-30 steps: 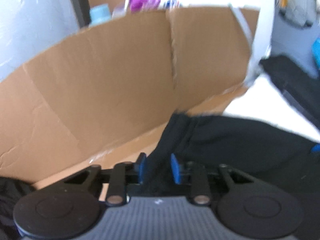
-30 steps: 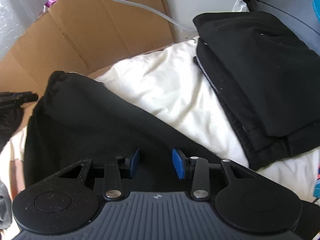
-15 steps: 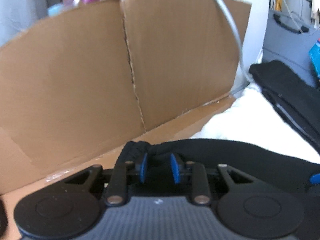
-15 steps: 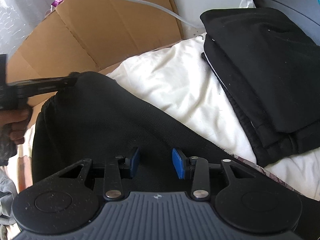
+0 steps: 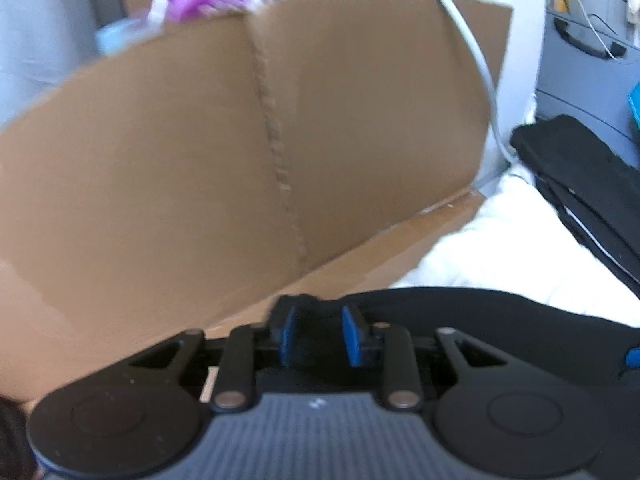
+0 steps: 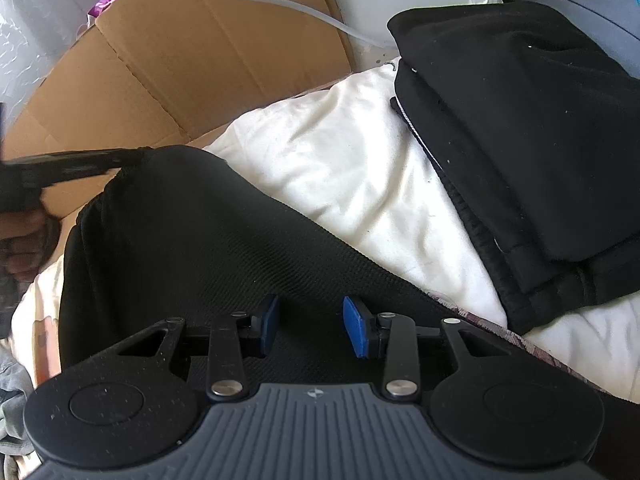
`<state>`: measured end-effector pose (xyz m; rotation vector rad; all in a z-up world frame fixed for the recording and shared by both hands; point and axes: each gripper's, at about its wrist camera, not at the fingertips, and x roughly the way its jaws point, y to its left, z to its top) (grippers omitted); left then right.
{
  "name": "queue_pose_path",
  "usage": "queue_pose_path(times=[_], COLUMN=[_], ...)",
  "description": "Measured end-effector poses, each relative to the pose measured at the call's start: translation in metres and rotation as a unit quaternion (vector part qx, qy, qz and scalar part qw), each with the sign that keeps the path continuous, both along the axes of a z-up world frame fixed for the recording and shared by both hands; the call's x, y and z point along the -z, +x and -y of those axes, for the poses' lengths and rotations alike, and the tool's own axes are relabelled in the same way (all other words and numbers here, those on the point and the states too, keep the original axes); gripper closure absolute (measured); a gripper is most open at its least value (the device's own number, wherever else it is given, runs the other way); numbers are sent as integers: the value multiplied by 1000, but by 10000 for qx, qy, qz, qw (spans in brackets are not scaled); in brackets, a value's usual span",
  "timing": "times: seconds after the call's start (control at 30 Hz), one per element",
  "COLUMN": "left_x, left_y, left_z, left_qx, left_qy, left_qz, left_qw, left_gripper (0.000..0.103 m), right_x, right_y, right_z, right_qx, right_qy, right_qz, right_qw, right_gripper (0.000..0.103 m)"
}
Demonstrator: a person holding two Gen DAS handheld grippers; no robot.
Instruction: Fold clothes
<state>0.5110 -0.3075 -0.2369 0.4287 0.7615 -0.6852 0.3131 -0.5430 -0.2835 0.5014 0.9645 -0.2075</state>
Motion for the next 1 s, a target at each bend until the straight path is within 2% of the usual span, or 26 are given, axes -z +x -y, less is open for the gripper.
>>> queue_pose_path(times=[0.13, 0.23, 0.37, 0.47, 0.6, 0.67, 0.9, 1.0], left_x=[-18, -25, -16, 1, 28, 35, 15, 4], left_y=[-13, -29, -49, -61, -70, -71, -83, -95], left_z=[-31, -50, -67, -76, -82, -85, -98, -105], left_qx=[-286, -307, -333, -340, -344, -369, -604, -718], left_qy=[-109, -253, -295, -106, 435, 501, 416, 309], left_qz=[31, -7, -268, -446, -591, -636, -620, -655], left_qw=[9995, 9992, 9986, 9984, 9967, 9960, 9954, 9948], left_gripper=[73, 73, 73, 73, 71, 70, 67, 61], right_x=[-3, -5, -7, -7, -7, -7, -5, -9], right_y=[0, -1, 1, 3, 5, 6, 7, -2], right_z=[-2, -3, -7, -10, -12, -13, -15, -13], right_qx=[-18, -26, -64, -95, -111, -105, -68, 48], right_qy=[-10, 2, -43, -89, -147, -189, -238, -111], right_qz=[28, 54, 82, 70, 51, 27, -12, 126], right_qw=[10000, 10000, 9999, 9999, 9998, 9998, 9997, 9998], right_gripper=[60, 60, 60, 60, 60, 60, 60, 60])
